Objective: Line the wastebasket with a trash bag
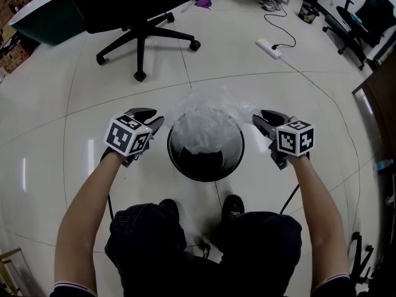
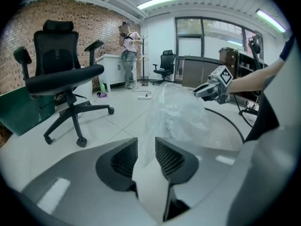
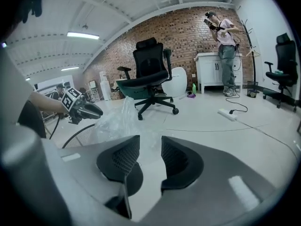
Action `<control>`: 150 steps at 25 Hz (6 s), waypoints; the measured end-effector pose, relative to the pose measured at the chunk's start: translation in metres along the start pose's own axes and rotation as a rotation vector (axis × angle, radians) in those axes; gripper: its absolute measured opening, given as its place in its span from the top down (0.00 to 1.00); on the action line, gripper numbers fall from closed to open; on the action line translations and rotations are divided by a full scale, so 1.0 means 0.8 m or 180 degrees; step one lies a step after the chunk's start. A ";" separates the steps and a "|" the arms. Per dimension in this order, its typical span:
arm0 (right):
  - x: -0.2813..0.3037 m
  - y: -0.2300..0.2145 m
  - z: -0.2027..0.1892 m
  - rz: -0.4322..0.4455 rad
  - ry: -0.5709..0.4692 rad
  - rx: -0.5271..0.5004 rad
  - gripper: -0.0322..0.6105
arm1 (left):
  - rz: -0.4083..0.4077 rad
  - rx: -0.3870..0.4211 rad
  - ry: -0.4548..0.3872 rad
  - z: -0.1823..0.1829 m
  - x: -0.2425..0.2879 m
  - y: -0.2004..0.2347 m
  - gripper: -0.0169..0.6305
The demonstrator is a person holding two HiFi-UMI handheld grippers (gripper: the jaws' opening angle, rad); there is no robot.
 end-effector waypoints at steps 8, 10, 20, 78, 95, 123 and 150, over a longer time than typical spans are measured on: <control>-0.021 0.001 0.023 0.0010 -0.0084 -0.0102 0.71 | -0.0131 0.0073 -0.0167 0.051 0.024 -0.014 0.78; -0.028 -0.002 0.031 0.0000 -0.0114 -0.0110 0.71 | -0.0145 0.0080 -0.0165 0.059 0.032 -0.014 0.77; 0.022 0.020 0.054 0.0314 -0.0107 -0.0266 0.71 | -0.0214 0.0038 -0.0127 0.073 0.060 -0.016 0.75; -0.051 0.166 -0.161 0.1744 0.1196 -0.1474 0.95 | -0.0404 -0.0408 0.0480 -0.128 -0.061 -0.235 0.95; 0.028 0.117 -0.197 0.1506 0.1444 -0.1261 0.95 | -0.0474 -0.0771 0.0647 -0.184 0.028 -0.216 0.95; -0.076 0.112 -0.132 0.1491 0.1066 -0.1114 0.67 | 0.0041 -0.0648 0.0153 -0.095 -0.073 -0.185 0.76; 0.076 0.093 0.058 0.0971 0.0409 -0.1350 0.68 | 0.0420 -0.0752 0.0148 -0.034 -0.021 -0.117 0.76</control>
Point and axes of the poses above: the fingertips, and each gripper's own axes: x forward along the fingers, y to its left, z out of its top, the point moved 6 cm from there along -x, backward along the fingers, and after that the axes turned 2 degrees about x, right-handed, at the moved point
